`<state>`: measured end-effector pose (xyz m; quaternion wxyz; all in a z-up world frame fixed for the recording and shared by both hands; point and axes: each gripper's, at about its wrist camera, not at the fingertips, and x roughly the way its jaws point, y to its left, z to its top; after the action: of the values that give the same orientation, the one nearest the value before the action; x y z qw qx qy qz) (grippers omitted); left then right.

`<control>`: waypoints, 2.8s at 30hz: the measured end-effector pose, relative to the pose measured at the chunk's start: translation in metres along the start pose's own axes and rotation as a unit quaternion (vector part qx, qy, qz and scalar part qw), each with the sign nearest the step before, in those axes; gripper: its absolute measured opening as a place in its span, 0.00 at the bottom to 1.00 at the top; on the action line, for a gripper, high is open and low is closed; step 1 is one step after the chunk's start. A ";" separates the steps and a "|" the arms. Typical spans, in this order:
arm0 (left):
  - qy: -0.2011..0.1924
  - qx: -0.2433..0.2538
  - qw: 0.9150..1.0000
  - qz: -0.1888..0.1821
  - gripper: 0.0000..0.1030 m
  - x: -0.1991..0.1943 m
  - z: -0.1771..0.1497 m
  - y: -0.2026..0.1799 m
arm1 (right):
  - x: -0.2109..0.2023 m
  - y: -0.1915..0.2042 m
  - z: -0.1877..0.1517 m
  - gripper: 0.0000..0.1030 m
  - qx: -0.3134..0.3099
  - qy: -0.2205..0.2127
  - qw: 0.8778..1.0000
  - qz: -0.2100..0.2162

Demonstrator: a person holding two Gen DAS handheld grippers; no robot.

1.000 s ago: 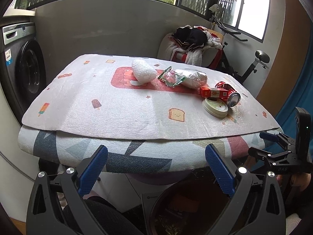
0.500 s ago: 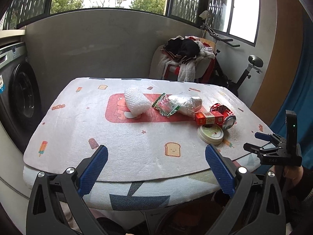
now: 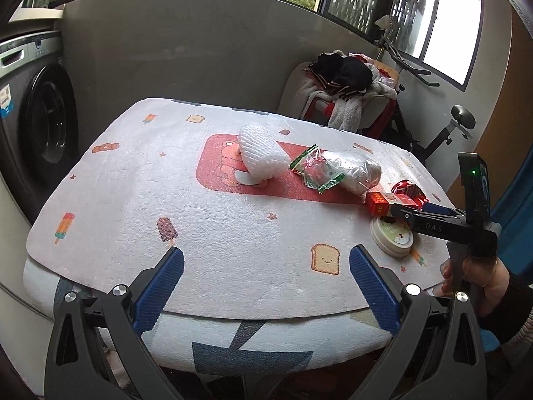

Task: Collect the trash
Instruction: 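Move the right tool over the table and grasp the red box, then grasp the bubble-wrap sleeve with the left gripper while the right lifts the red box, then carry the bubble-wrap sleeve with the left gripper down over the bin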

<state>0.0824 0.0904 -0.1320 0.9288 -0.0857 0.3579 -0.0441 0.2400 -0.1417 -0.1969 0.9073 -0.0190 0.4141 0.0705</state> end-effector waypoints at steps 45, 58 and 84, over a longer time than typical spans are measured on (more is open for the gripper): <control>0.094 -0.150 0.984 0.002 0.80 0.229 0.146 0.038 | -0.052 -0.055 -0.010 0.89 -0.020 -0.094 0.995 0.001; 0.084 -0.051 0.995 0.014 0.28 0.192 0.139 0.022 | -0.072 -0.057 -0.022 0.89 -0.021 -0.100 0.995 0.013; 0.022 0.044 0.995 -0.091 0.28 -0.021 -0.008 -0.052 | -0.147 -0.025 -0.089 0.89 -0.054 -0.111 0.990 0.062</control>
<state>0.0608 0.0413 -0.1138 0.9159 -0.0759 0.3663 -0.1455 0.0816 -0.1908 -0.1450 0.9393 -0.0340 0.3069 0.1500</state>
